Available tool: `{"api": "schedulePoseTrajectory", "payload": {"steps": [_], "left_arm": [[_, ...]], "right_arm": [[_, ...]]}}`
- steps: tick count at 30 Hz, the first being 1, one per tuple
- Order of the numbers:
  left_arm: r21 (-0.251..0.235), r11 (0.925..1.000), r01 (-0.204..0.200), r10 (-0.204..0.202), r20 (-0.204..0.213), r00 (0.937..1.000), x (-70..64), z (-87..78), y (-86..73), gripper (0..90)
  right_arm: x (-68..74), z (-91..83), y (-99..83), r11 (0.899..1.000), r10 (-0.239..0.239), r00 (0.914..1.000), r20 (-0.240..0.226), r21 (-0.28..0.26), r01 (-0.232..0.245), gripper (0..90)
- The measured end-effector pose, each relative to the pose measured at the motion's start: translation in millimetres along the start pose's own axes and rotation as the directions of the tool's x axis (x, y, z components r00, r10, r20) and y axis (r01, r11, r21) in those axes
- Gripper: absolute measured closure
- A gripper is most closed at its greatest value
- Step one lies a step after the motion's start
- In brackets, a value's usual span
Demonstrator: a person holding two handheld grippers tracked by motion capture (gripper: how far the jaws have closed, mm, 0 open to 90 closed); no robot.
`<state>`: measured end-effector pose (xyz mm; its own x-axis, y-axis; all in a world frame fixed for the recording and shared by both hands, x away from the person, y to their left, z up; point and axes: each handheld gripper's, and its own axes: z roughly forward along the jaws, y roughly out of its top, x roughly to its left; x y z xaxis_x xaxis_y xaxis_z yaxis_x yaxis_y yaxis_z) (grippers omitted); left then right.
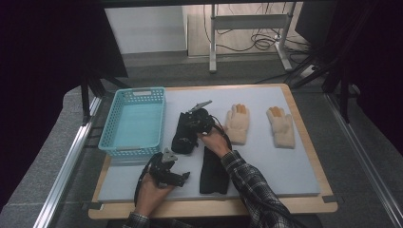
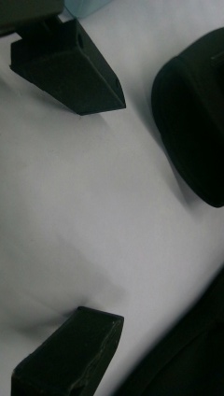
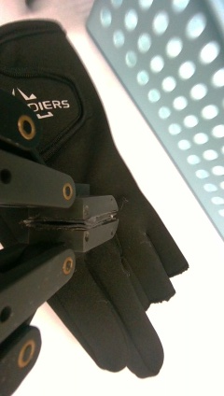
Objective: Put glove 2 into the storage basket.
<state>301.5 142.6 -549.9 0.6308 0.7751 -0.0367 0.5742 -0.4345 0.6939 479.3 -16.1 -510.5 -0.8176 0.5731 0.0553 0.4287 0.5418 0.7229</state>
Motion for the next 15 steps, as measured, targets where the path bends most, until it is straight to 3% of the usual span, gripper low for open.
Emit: {"api": "schedulePoseTrajectory", "payload": {"steps": [10,15], "left_arm": [[0.001,1.0,-0.003,0.003,-0.002,1.0,0.1,-0.1,-0.1,1.5],[0.001,1.0,-0.004,0.004,-0.002,1.0,0.1,-0.1,0.0,1.5]], "right_arm": [[3.1,-38.6,7.7,0.999,-0.017,0.9998,-0.015,-0.05,0.016,87.1],[4.4,-71.6,7.3,0.996,-0.025,0.9991,-0.035,-0.088,0.022,87.1]]}}
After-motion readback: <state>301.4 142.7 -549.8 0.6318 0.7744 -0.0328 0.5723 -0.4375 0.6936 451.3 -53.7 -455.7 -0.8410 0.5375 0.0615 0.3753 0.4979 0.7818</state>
